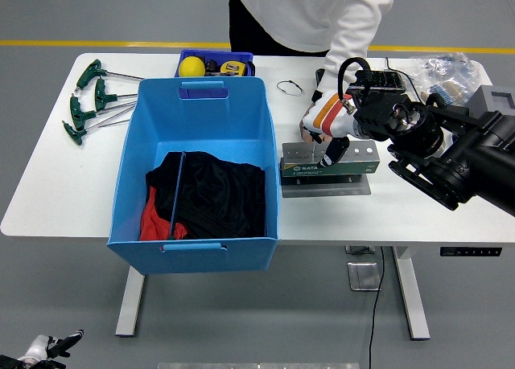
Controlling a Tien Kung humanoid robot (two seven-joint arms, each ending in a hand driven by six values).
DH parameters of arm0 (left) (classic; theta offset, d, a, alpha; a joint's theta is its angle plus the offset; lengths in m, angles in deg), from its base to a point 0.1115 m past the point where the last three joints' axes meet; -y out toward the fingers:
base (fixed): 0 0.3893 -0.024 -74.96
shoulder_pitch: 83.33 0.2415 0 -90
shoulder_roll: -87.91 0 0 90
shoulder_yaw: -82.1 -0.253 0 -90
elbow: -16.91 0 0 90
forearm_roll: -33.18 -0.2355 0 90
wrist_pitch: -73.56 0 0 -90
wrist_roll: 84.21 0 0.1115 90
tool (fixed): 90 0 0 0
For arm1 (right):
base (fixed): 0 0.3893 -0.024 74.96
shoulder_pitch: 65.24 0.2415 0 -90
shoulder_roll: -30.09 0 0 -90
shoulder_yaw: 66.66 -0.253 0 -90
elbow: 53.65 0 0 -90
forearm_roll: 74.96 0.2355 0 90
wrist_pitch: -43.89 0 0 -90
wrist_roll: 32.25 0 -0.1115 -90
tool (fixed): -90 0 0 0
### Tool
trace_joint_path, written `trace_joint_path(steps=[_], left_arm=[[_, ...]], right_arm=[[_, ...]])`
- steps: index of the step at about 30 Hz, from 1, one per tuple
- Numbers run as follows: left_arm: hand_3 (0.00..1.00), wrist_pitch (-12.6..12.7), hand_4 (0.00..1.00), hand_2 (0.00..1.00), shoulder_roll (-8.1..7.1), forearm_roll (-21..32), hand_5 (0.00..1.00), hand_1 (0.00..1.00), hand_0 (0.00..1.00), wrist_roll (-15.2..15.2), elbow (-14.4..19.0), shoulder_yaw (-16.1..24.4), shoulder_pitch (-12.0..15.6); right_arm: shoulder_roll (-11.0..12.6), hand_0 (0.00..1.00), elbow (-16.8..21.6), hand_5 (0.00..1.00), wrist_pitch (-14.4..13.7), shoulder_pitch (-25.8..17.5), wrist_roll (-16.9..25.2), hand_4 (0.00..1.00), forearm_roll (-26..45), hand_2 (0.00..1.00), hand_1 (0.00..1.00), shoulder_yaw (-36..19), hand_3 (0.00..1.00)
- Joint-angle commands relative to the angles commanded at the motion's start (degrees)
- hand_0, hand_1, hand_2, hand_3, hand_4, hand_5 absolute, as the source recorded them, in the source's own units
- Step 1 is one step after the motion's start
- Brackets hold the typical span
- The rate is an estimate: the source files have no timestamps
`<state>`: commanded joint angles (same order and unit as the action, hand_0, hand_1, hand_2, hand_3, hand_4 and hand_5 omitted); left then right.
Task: Lift tool from toolbox,place it in box,lift tool from toolbox,place it in box
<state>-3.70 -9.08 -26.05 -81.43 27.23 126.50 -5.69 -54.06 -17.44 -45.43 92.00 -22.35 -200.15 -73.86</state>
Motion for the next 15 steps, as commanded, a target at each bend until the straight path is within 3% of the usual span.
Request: trace_joint_path(steps=[5,6,15], left_arm=[[0.692,-0.1,0.734,0.665,-0.03,0.4,0.712,0.549,0.648,0.0,0.0,-0.5,-0.1],[0.691,-0.1,0.735,0.663,0.00,0.4,0.712,0.549,0.646,0.0,0.0,-0.5,-0.1],[0.690,-0.1,0.734,0.663,-0.01,0.9,0.711,0.549,0.647,0.0,0.0,-1.2,-0.4]], right_arm=[[0.4,0.525,0.3,0.626,-2.2,-0.3,0.2,0.931,-0.4,0.490,0.433,1.1,0.435],[0.5,0.425,0.4,0.636,-2.3,-0.3,0.2,0.929,-0.5,0.400,0.320,1.2,0.385],[1.1,0.401,0.0,0.664,-2.3,-0.8,-0.2,0.942,-1.3,0.375,0.294,1.6,0.373]])
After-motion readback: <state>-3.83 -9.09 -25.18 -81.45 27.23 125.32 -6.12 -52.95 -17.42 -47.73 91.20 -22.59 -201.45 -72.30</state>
